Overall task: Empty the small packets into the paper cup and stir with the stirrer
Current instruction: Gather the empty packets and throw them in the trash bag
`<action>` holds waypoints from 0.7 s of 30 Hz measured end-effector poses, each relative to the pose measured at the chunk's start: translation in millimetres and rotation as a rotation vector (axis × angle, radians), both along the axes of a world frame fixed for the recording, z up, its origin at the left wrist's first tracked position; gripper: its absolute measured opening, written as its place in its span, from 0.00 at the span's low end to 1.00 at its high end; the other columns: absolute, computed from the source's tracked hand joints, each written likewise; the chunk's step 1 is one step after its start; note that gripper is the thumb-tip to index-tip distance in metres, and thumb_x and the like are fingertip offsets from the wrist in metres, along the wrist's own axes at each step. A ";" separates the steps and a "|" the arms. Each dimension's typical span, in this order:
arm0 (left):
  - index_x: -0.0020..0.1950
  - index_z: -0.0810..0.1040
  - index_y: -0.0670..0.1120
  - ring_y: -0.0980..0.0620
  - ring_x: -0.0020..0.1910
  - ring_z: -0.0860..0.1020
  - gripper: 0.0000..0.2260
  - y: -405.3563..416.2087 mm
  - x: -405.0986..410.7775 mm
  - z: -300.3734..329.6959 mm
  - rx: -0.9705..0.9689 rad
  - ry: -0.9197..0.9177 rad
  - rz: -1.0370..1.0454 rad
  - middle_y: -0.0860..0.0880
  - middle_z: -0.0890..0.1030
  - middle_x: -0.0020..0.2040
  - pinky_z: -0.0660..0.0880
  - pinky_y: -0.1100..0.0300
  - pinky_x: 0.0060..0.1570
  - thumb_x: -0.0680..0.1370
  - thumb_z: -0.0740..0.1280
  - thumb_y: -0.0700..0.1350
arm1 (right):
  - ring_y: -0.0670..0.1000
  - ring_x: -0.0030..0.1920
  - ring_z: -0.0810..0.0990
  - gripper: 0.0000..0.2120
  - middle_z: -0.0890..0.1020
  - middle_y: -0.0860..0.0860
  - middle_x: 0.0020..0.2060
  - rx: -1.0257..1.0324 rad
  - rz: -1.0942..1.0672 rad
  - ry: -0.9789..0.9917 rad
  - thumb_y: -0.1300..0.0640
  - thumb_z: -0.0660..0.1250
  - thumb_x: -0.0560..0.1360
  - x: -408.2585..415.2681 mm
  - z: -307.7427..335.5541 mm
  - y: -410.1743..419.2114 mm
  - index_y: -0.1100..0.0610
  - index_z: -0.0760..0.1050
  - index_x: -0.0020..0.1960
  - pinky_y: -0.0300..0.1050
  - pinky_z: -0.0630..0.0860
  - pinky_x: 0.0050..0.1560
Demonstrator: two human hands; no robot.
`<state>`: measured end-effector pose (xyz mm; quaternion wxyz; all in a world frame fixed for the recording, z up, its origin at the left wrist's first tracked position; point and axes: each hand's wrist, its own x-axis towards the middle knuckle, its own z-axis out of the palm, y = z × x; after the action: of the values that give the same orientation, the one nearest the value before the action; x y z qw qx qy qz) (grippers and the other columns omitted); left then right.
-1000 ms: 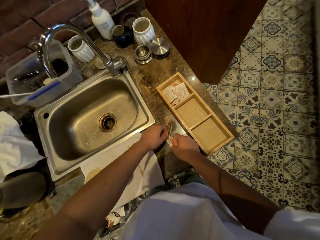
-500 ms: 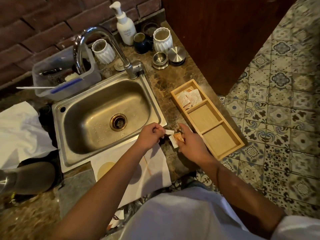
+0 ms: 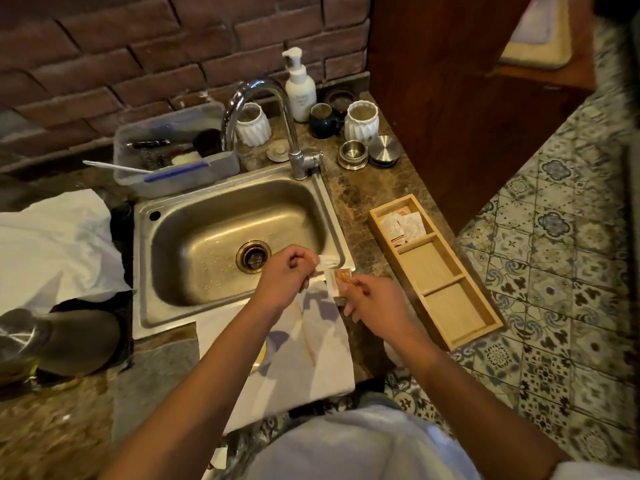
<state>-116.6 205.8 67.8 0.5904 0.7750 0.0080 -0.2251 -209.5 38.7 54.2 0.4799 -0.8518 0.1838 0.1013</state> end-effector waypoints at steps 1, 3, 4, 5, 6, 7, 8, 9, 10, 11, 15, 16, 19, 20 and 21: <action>0.47 0.81 0.43 0.52 0.30 0.74 0.03 6.2 0.1 5.6 -0.001 -0.014 0.014 0.47 0.80 0.34 0.71 0.59 0.31 0.79 0.69 0.40 | 0.45 0.35 0.84 0.11 0.86 0.47 0.35 -0.004 -0.013 -0.025 0.49 0.65 0.82 2.1 2.1 7.0 0.53 0.84 0.50 0.45 0.82 0.43; 0.47 0.81 0.44 0.54 0.30 0.74 0.03 20.3 0.3 16.4 -0.001 -0.062 0.054 0.48 0.80 0.35 0.71 0.60 0.31 0.79 0.69 0.41 | 0.44 0.34 0.84 0.10 0.86 0.47 0.35 -0.006 -0.043 -0.076 0.49 0.66 0.82 6.8 7.6 22.1 0.52 0.83 0.51 0.43 0.82 0.42; 0.47 0.81 0.44 0.54 0.29 0.74 0.03 28.6 0.2 22.2 -0.010 -0.090 0.079 0.48 0.80 0.35 0.71 0.61 0.31 0.79 0.69 0.41 | 0.44 0.34 0.84 0.09 0.86 0.47 0.35 0.016 -0.065 -0.098 0.49 0.67 0.82 9.4 11.5 29.8 0.52 0.83 0.51 0.42 0.82 0.41; 0.47 0.81 0.43 0.55 0.28 0.74 0.03 37.6 0.2 27.7 -0.018 -0.121 0.104 0.48 0.80 0.34 0.71 0.61 0.30 0.79 0.69 0.41 | 0.43 0.33 0.84 0.08 0.86 0.47 0.35 0.042 -0.088 -0.114 0.49 0.68 0.81 12.3 16.1 38.1 0.52 0.82 0.51 0.41 0.81 0.39; 0.47 0.81 0.42 0.55 0.28 0.74 0.03 46.6 -0.2 33.2 -0.017 -0.151 0.126 0.48 0.80 0.34 0.71 0.61 0.30 0.79 0.69 0.40 | 0.43 0.33 0.84 0.07 0.86 0.47 0.34 0.069 -0.109 -0.127 0.49 0.68 0.81 15.3 21.0 46.1 0.52 0.82 0.50 0.39 0.81 0.38; 0.47 0.81 0.42 0.55 0.29 0.74 0.03 56.2 -0.8 37.7 -0.007 -0.174 0.147 0.48 0.80 0.35 0.72 0.62 0.30 0.79 0.69 0.40 | 0.43 0.33 0.83 0.07 0.85 0.47 0.34 0.095 -0.126 -0.138 0.49 0.69 0.80 17.7 26.5 54.4 0.53 0.81 0.49 0.38 0.81 0.36; 0.48 0.81 0.41 0.57 0.30 0.75 0.03 66.2 -2.1 42.5 0.004 -0.186 0.170 0.47 0.81 0.36 0.74 0.63 0.31 0.79 0.68 0.40 | 0.44 0.33 0.83 0.08 0.85 0.47 0.34 0.112 -0.138 -0.152 0.49 0.69 0.80 19.7 31.6 62.5 0.54 0.81 0.49 0.38 0.81 0.35; 0.49 0.82 0.41 0.58 0.31 0.76 0.04 76.4 -3.0 45.5 0.010 -0.194 0.194 0.47 0.82 0.38 0.74 0.64 0.31 0.79 0.68 0.40 | 0.45 0.33 0.83 0.09 0.85 0.48 0.34 0.118 -0.142 -0.172 0.50 0.69 0.80 21.8 35.4 70.2 0.54 0.82 0.49 0.39 0.81 0.35; 0.49 0.82 0.41 0.59 0.30 0.76 0.04 86.3 -4.5 48.3 0.007 -0.199 0.215 0.46 0.82 0.39 0.74 0.65 0.31 0.79 0.68 0.40 | 0.45 0.32 0.83 0.09 0.85 0.48 0.33 0.120 -0.134 -0.193 0.50 0.69 0.80 23.2 38.8 77.5 0.55 0.82 0.49 0.41 0.81 0.36; 0.49 0.82 0.40 0.59 0.30 0.75 0.04 96.2 -6.2 49.5 -0.001 -0.203 0.236 0.46 0.82 0.38 0.73 0.66 0.31 0.79 0.68 0.39 | 0.44 0.30 0.81 0.09 0.85 0.49 0.33 0.130 -0.119 -0.207 0.50 0.68 0.80 24.9 41.0 84.3 0.55 0.82 0.50 0.42 0.81 0.36; 0.50 0.83 0.41 0.59 0.28 0.73 0.05 131.8 -22.1 47.7 -0.026 -0.194 0.330 0.47 0.80 0.34 0.71 0.66 0.30 0.80 0.68 0.41 | 0.44 0.26 0.76 0.09 0.83 0.51 0.29 0.230 -0.067 -0.224 0.53 0.67 0.82 31.7 49.3 108.2 0.55 0.84 0.51 0.37 0.75 0.29; 0.50 0.83 0.40 0.59 0.27 0.73 0.05 138.2 -27.1 46.4 -0.040 -0.188 0.353 0.47 0.80 0.34 0.71 0.66 0.30 0.80 0.68 0.41 | 0.44 0.25 0.76 0.08 0.82 0.51 0.28 0.248 -0.049 -0.221 0.53 0.67 0.82 33.7 50.3 113.1 0.54 0.84 0.51 0.37 0.74 0.28; 0.50 0.83 0.39 0.59 0.27 0.73 0.06 150.8 -41.2 38.2 -0.044 -0.175 0.451 0.46 0.80 0.33 0.70 0.65 0.29 0.80 0.69 0.42 | 0.45 0.25 0.76 0.08 0.82 0.51 0.28 0.281 0.022 -0.218 0.53 0.68 0.81 38.5 49.2 122.5 0.56 0.83 0.49 0.39 0.73 0.27; 0.50 0.83 0.39 0.59 0.27 0.73 0.06 152.8 -46.5 36.1 -0.042 -0.174 0.494 0.46 0.80 0.33 0.70 0.65 0.29 0.80 0.69 0.41 | 0.46 0.25 0.76 0.08 0.82 0.51 0.28 0.291 0.042 -0.213 0.54 0.68 0.81 39.9 49.2 124.1 0.57 0.82 0.48 0.40 0.73 0.27; 0.50 0.83 0.40 0.58 0.28 0.73 0.06 154.6 -52.0 33.9 -0.039 -0.171 0.540 0.46 0.80 0.33 0.70 0.65 0.29 0.80 0.69 0.41 | 0.46 0.25 0.76 0.09 0.83 0.52 0.28 0.301 0.063 -0.203 0.54 0.68 0.81 41.9 48.8 125.2 0.59 0.81 0.48 0.41 0.72 0.27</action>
<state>-168.6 360.3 101.7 0.6423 0.7496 0.1601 0.0063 -167.6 163.9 103.0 0.6147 -0.7815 0.0903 0.0561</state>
